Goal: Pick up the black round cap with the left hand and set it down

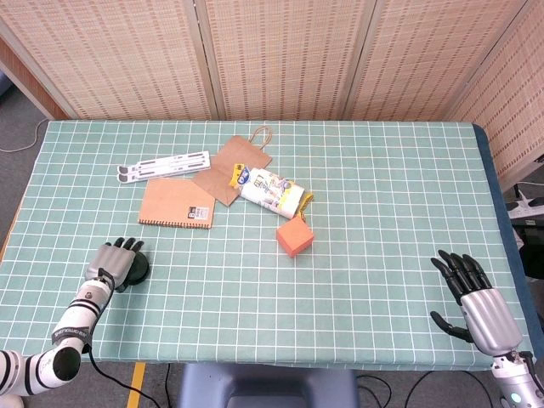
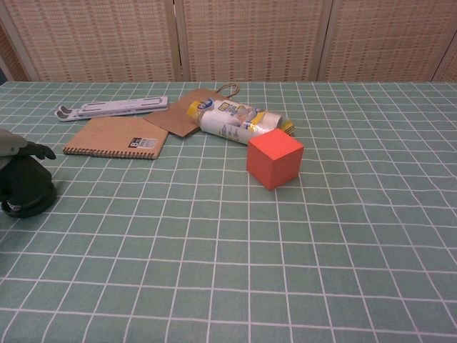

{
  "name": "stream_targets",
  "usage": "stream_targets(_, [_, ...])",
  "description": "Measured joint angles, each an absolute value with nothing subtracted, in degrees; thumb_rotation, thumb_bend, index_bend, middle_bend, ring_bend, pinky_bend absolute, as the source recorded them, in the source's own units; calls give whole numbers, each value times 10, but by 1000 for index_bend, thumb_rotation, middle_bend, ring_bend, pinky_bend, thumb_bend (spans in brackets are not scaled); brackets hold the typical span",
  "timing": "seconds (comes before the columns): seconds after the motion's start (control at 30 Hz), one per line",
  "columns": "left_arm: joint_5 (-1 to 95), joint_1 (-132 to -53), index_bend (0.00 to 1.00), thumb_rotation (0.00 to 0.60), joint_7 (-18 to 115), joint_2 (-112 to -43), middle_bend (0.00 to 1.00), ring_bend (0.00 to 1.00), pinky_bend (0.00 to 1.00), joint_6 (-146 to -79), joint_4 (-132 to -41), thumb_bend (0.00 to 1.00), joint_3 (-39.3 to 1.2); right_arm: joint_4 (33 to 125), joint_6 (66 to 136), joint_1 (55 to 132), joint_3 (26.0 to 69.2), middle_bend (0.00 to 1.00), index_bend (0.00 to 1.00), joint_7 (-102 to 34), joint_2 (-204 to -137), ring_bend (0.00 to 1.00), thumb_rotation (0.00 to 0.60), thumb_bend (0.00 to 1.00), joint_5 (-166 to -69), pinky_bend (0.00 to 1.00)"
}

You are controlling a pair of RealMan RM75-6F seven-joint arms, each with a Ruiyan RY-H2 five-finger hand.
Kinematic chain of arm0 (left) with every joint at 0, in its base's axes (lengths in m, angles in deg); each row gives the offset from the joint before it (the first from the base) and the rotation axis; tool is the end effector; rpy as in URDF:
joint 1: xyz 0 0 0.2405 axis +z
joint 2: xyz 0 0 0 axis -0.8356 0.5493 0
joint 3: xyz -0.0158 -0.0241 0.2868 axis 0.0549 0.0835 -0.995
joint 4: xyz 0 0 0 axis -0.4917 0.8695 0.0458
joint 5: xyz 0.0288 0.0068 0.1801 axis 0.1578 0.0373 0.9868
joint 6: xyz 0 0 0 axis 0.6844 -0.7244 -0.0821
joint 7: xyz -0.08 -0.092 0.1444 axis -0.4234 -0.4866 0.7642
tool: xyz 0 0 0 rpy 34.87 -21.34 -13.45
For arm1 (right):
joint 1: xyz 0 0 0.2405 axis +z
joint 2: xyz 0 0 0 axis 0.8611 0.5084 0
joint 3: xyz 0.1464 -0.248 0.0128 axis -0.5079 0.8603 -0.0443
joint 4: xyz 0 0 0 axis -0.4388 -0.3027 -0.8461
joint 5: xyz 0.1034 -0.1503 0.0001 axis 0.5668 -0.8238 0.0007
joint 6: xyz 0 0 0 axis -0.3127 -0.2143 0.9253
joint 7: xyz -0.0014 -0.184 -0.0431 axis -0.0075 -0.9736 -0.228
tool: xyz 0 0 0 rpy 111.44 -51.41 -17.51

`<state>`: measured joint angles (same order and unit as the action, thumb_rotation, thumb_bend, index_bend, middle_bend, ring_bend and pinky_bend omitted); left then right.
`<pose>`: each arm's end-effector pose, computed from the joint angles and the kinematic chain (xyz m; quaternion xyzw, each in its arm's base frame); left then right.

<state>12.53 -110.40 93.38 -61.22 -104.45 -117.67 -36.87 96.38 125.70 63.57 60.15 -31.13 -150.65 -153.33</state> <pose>-0.2546 0.3765 0.0865 -0.7741 -0.3691 -0.0502 0.5119 -0.3000 -0.2013 0.1824 0.6521 -0.3684 0.4260 0.5074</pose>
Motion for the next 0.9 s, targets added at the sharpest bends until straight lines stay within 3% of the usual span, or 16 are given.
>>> stream_targets(0.43, [147,-1083,244,600,939,-582,250,267,372,-1096,-1194,393,-366,963,1261,634,605,0,0,-311,-1505,0,600,189,-1539,0])
stream_targets(0.7, [111,-1071,226,600,949,-587,229,231,267,-1082,-1146,396,-372,965,1261,634,607,0,0,-315,-1507,0,600,189,-1544,0])
stream_targets(0.8, [103,-1066,172,600,948,-594,182,163,221,-1072,-1128,396,-373,965,1261,633,607,0,0,-317,-1508,0,600,189,-1544,0])
stream_targets(0.9, [95,-1061,51,600,941,-602,73,56,193,-1052,-1102,397,-372,965,1260,633,607,0,0,-319,-1508,0,600,189,-1543,0])
